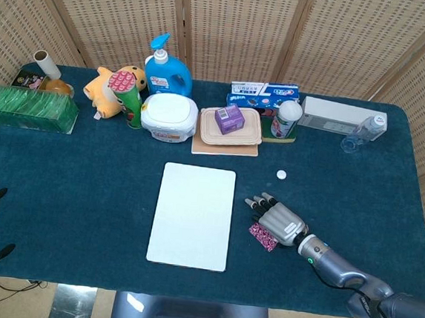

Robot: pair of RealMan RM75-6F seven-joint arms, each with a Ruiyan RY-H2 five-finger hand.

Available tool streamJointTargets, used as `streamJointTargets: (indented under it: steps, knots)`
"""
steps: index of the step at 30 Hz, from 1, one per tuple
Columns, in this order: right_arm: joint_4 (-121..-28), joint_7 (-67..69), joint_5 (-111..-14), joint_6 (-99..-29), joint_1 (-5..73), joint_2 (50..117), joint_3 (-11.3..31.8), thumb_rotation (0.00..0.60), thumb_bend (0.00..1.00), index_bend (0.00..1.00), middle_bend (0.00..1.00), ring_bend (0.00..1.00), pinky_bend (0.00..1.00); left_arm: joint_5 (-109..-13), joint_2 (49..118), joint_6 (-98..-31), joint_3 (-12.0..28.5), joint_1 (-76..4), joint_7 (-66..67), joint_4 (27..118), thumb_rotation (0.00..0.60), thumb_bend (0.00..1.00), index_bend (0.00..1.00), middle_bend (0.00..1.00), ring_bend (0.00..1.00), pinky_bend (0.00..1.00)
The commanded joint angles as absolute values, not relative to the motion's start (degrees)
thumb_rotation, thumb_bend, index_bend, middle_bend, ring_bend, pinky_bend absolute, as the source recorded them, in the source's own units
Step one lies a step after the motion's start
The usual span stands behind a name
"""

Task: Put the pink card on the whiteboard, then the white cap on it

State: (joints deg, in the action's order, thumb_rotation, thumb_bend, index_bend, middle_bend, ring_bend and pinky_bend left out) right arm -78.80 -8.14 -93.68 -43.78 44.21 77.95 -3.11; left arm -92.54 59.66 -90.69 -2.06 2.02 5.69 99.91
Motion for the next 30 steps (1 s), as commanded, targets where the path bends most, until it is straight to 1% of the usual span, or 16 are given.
streamJointTargets:
  steps: [1,10,14,17,21,24,27,30]
  knots:
    - [-78.5,-8.1,-93.5,-43.9,44.2,78.2,-3.3,0.600,0.13,0.35,0.00,0.00,0.00,-92.6,59.6,-90.7,-2.1,2.0,5.6,99.9,0.600,0.01,0.00,0.00,0.00,0.02]
    - [-80.2,-9.0,-93.1,-44.9,44.5,77.1,-2.8,0.600,0.14,0.35,0.00,0.00,0.00,-92.3,59.5,-90.5,-2.0,1.9,5.4,100.1,0.600,0.01,0.00,0.00,0.00,0.02]
    - [-82.9,-10.6,-91.5,-44.3,45.2,75.8,-1.5,0.600,0.14,0.35,0.00,0.00,0.00,-92.4,59.5,-90.6,-2.1,2.0,5.3,100.0,0.600,0.01,0.00,0.00,0.00,0.02]
    - [-85.2,-12.6,-88.8,-42.9,46.1,75.6,0.3,0.600,0.15,0.35,0.00,0.00,0.00,-92.5,59.5,-90.5,-2.2,1.9,5.3,100.1,0.600,0.01,0.00,0.00,0.00,0.02]
    - [-88.4,-15.5,-83.5,-40.7,47.5,76.1,3.1,0.600,0.15,0.35,0.00,0.00,0.00,-92.5,59.3,-90.5,-2.2,2.0,5.0,100.2,0.600,0.01,0.00,0.00,0.00,0.02]
    - [-91.6,-16.3,-74.8,-37.6,49.8,77.9,6.9,0.600,0.15,0.35,0.00,0.00,0.00,-92.6,59.0,-91.0,-2.2,2.2,4.3,100.1,0.600,0.01,0.00,0.00,0.00,0.02]
    - [-91.7,-18.8,-67.3,-36.3,52.2,80.5,9.1,0.600,0.17,0.35,0.00,0.00,0.00,-93.0,58.7,-91.3,-2.4,2.4,3.5,100.1,0.600,0.01,0.00,0.00,0.00,0.02]
    - [-91.1,-21.7,-60.6,-36.4,54.8,83.3,10.1,0.600,0.17,0.35,0.00,0.00,0.00,-93.5,58.2,-92.0,-2.7,2.7,2.2,100.3,0.600,0.01,0.00,0.00,0.00,0.02]
